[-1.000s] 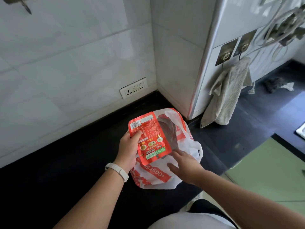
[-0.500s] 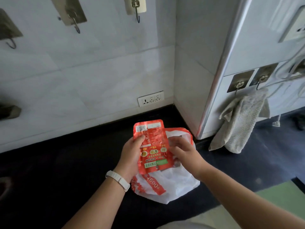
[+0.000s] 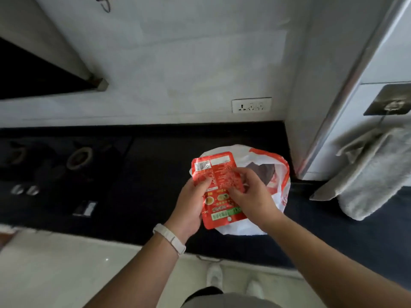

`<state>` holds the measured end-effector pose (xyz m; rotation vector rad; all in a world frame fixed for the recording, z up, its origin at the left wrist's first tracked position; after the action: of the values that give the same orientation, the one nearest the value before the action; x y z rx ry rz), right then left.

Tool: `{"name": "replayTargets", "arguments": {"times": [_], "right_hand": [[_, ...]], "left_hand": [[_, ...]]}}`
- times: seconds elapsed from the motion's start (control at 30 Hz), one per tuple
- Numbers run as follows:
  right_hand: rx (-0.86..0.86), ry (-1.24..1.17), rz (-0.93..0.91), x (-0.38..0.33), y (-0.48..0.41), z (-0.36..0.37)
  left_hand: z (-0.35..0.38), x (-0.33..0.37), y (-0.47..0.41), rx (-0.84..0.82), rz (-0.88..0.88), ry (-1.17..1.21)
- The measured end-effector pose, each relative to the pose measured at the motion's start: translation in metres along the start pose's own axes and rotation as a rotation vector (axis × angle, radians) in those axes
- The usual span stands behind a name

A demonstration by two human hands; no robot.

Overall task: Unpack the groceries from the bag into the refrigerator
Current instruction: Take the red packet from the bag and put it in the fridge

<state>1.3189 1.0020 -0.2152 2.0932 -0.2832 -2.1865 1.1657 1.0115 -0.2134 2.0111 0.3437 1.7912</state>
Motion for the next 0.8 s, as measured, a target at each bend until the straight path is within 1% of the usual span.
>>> {"name": "replayTargets", "arguments": {"times": [0.23,0.47,0.63,0.8], "right_hand": [[-0.192,-0.118,0.017,0.006,0.029,0.06],[-0.343,-0.056,0.066,0.011,0.063,0.134],[-0.414,-0.012,0.095,0.014,0.106,0.208],[-0.456,0.02,0.105,0.023,0.176,0.3]], "left_hand": [[-0.054,-0.024,0.052,0.216,0.018,0.094],[-0.119,-0.054,0.105,0.358,0.02,0.171],[-0.183,-0.088,0.156,0.427,0.034,0.216],[-0.267,-0.134,0.228,0.486,0.047,0.266]]}}
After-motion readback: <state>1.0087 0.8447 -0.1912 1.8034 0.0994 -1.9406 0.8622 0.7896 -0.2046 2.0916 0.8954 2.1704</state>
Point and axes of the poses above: each hand's wrist, its own y-axis away from the middle knuckle, its own z-axis out of the palm, x = y × z, the point moved 6 cm from there along -y, towards the middle knuckle, and after that the axes turned 15 degrees about -y, right-handed, at the moved point
